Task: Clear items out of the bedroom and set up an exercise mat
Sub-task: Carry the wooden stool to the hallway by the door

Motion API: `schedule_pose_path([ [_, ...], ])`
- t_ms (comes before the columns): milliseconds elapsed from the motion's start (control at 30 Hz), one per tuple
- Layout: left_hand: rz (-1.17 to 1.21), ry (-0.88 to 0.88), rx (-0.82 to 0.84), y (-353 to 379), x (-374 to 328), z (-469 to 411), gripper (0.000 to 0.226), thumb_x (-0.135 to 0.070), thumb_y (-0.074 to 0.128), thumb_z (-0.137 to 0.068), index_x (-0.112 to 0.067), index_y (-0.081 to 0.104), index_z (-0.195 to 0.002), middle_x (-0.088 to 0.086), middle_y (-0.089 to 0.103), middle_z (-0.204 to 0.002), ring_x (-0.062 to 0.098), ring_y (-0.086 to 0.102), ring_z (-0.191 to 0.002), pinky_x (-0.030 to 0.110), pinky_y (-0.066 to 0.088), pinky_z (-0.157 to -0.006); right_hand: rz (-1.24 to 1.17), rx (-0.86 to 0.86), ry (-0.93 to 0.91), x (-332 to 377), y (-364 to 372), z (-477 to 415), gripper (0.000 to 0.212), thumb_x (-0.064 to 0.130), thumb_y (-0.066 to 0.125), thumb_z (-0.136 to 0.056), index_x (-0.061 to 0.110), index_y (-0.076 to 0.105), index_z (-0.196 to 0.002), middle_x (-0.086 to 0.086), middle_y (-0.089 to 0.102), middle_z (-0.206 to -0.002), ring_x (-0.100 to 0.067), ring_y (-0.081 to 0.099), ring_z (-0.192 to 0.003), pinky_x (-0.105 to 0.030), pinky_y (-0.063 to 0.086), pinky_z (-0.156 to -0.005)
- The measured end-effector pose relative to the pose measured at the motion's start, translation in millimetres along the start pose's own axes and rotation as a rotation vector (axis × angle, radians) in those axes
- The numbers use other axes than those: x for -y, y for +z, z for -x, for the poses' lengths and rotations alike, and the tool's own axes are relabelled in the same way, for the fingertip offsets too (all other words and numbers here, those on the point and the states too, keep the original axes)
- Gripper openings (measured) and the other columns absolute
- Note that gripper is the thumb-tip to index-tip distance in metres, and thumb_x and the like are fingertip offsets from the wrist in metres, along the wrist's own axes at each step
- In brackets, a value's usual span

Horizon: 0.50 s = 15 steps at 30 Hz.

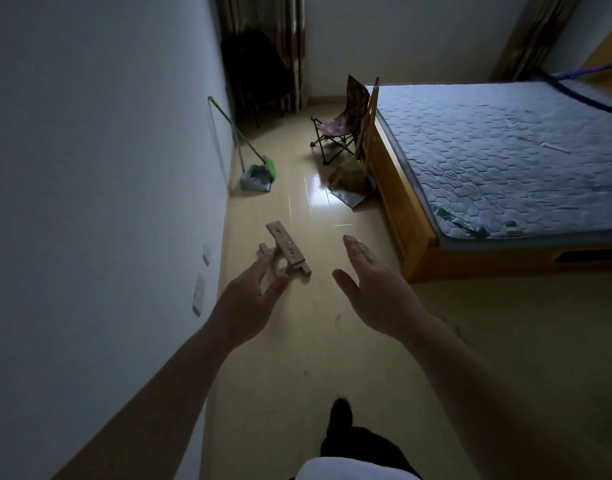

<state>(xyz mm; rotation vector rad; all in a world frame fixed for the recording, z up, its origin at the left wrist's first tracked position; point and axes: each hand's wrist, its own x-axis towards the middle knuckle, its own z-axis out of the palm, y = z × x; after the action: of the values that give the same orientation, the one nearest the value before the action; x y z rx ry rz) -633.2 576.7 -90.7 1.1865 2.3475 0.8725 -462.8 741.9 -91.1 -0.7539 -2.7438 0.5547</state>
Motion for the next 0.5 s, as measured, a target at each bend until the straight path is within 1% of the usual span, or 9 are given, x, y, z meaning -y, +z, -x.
schedule_pose_path([
  [100,-0.006,-0.002,0.011,2,15,-65,0.060,-0.046,0.045,-0.100,-0.022,0.032,-0.154,0.004,0.040,-0.155,0.023,0.043,-0.140,0.025,0.035,-0.100,-0.026,0.001,0.012,-23,18,-64,0.069,0.049,0.034,-0.103,0.016,0.012,-0.159,-0.001,0.019,-0.165,-0.015,0.018,-0.151,-0.036,0.032,-0.118],
  [133,-0.005,-0.017,0.010,4,21,-91,0.060,-0.046,0.045,-0.101,-0.022,0.033,-0.154,0.005,0.040,-0.155,0.024,0.043,-0.139,0.026,0.035,-0.101,-0.038,0.009,0.020,-33,24,-91,0.068,0.048,0.036,-0.104,0.017,0.012,-0.159,-0.001,0.019,-0.165,-0.015,0.018,-0.151,-0.034,0.031,-0.119],
  [200,0.014,-0.062,0.022,6,32,-140,0.060,-0.046,0.045,-0.101,-0.022,0.033,-0.154,0.005,0.041,-0.154,0.025,0.044,-0.139,0.034,0.038,-0.106,-0.066,0.035,0.016,-51,34,-143,0.067,0.047,0.036,-0.104,0.017,0.012,-0.159,0.000,0.018,-0.165,-0.014,0.018,-0.151,-0.030,0.027,-0.117],
  [233,0.026,-0.089,0.032,5,37,-161,0.059,-0.046,0.046,-0.101,-0.022,0.034,-0.153,0.005,0.042,-0.154,0.024,0.044,-0.139,0.035,0.039,-0.106,-0.082,0.058,0.016,-58,37,-166,0.067,0.047,0.036,-0.105,0.018,0.011,-0.159,0.000,0.018,-0.165,-0.013,0.018,-0.151,-0.029,0.026,-0.116],
  [367,0.027,-0.178,0.041,-5,52,-251,0.057,-0.048,0.047,-0.099,-0.024,0.039,-0.151,0.004,0.048,-0.150,0.021,0.051,-0.133,0.030,0.042,-0.099,-0.121,0.156,0.005,-83,44,-269,0.066,0.046,0.035,-0.105,0.020,0.011,-0.160,0.003,0.017,-0.165,-0.012,0.019,-0.151,-0.030,0.028,-0.116],
  [500,0.082,-0.259,0.027,-20,60,-323,0.055,-0.049,0.047,-0.099,-0.025,0.042,-0.149,0.006,0.053,-0.146,0.020,0.052,-0.131,0.036,0.045,-0.103,-0.114,0.245,-0.010,-97,45,-353,0.066,0.048,0.036,-0.105,0.023,0.010,-0.160,0.005,0.018,-0.165,-0.014,0.023,-0.150,-0.033,0.032,-0.116],
])
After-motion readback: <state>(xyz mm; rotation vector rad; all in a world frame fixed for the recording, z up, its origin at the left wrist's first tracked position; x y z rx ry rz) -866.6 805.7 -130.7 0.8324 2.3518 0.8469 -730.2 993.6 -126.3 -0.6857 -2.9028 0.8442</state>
